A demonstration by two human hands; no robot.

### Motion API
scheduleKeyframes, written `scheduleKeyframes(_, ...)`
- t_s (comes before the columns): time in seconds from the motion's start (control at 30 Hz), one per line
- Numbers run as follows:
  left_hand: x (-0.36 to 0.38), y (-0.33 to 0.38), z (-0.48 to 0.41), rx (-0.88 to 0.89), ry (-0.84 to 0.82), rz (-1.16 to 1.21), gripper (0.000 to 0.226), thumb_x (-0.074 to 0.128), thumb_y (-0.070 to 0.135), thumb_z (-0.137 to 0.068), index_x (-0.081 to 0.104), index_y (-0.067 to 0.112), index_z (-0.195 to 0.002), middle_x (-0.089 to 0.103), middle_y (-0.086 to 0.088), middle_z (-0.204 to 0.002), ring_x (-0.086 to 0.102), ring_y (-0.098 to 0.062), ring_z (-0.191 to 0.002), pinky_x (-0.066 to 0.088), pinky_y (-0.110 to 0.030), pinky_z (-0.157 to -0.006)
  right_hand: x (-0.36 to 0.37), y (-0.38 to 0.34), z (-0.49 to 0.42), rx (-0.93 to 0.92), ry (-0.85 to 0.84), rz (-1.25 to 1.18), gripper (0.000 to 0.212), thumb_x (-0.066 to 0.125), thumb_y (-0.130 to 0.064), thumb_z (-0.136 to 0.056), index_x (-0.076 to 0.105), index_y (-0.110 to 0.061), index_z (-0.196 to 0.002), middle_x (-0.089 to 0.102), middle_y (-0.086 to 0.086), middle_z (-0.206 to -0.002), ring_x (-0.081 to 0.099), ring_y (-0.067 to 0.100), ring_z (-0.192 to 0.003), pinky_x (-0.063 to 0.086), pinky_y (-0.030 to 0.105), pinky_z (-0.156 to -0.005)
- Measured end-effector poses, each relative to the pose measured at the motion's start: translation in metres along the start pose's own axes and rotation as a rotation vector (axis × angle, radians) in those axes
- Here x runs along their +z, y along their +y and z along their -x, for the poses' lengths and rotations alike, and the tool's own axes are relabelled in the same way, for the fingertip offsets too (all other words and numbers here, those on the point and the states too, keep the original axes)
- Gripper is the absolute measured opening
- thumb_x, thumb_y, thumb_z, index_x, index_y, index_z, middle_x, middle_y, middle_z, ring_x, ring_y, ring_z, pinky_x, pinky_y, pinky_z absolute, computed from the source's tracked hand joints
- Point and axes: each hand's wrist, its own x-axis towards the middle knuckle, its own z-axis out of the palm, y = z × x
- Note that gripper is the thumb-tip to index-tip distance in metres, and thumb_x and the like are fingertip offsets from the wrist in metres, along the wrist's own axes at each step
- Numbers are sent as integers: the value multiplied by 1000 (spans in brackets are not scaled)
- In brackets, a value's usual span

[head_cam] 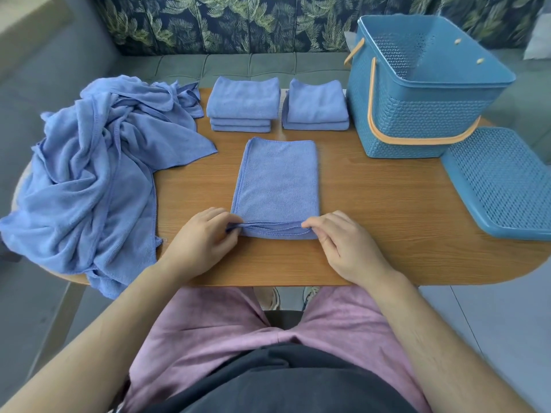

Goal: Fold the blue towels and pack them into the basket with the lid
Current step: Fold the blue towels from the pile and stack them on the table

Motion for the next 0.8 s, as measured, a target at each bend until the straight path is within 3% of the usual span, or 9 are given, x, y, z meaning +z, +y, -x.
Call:
scheduleKeyframes(0.1, -4, 6, -5, -102, 10, 127, 20, 56, 28, -95, 68, 14, -104, 60, 11, -88, 54, -4, -84, 41, -12, -80, -3, 2, 0, -11, -35, 6, 16, 66, -26, -96, 67, -23, -112, 65, -10, -106, 59, 16, -100, 50, 37, -88)
scheduleKeyframes(0.17, -5, 9, -8, -123, 0, 202, 8, 62, 16, -96, 67, 17, -102, 60, 12, -92, 57, -7, -86, 45, -18, -78, -6, -1, -1, 31, -37, -24, 17, 71, -25, -92, 66, -23, -108, 64, -13, -104, 58, 12, -101, 50, 38, -87)
scheduleKeyframes(0.27, -13, 16, -9, -112, 14, 265, 14, 64, 8, -95, 65, 21, -101, 61, 9, -91, 59, -16, -80, 48, -24, -72, -17, -8, -1, 111, 21, -141, 17, 73, -17, -90, 65, -24, -103, 61, -19, -97, 57, 3, -96, 49, 30, -86)
scheduleKeyframes(0.33, -21, 24, -11, -125, 31, 350, 17, 60, 11, -96, 60, 27, -104, 61, 9, -91, 58, -17, -76, 48, -24, -70, -30, -13, -3, 173, 37, -243, 21, 72, -18, -92, 62, -31, -104, 62, -18, -94, 60, 7, -89, 46, 23, -81)
scheduleKeyframes(0.4, -29, 25, -19, -96, 33, 388, 15, 52, 17, -98, 56, 31, -100, 59, 13, -94, 56, -15, -75, 47, -22, -69, -41, -15, -13, 208, 37, -324, 25, 70, -17, -93, 56, -36, -100, 61, -13, -89, 58, 14, -75, 45, 23, -70)
scheduleKeyframes(0.53, -31, 13, -53, -72, -11, 327, 30, 45, 9, -91, 66, 30, -86, 57, 9, -95, 54, -18, -75, 44, -25, -68, -47, -2, -49, 175, 31, -296, 28, 60, 3, -93, 66, -23, -85, 64, -10, -87, 57, 7, -77, 39, 18, -69)
scheduleKeyframes(0.6, -28, 7, -72, -160, -25, 324, 26, 49, 15, -90, 71, 28, -90, 57, 7, -96, 55, -19, -74, 44, -22, -69, -41, 9, -69, 218, 18, -279, 27, 57, 0, -95, 71, -23, -89, 65, -12, -91, 57, 6, -80, 37, 13, -71)
scheduleKeyframes(0.7, -20, -6, -95, -219, -53, 309, 14, 63, 25, -90, 72, 29, -100, 56, 7, -98, 57, -17, -81, 42, -14, -70, -29, 26, -96, 270, 25, -251, 25, 58, -7, -95, 73, -27, -96, 63, -13, -94, 58, 11, -84, 42, 18, -76)
scheduleKeyframes(0.8, -9, -22, -115, -261, -45, 278, 19, 70, 18, -89, 71, 27, -106, 55, 8, -104, 55, -5, -91, 40, -10, -73, -16, 41, -118, 301, 29, -206, 23, 62, -12, -90, 73, -26, -105, 57, -14, -99, 58, 10, -84, 48, 25, -83)
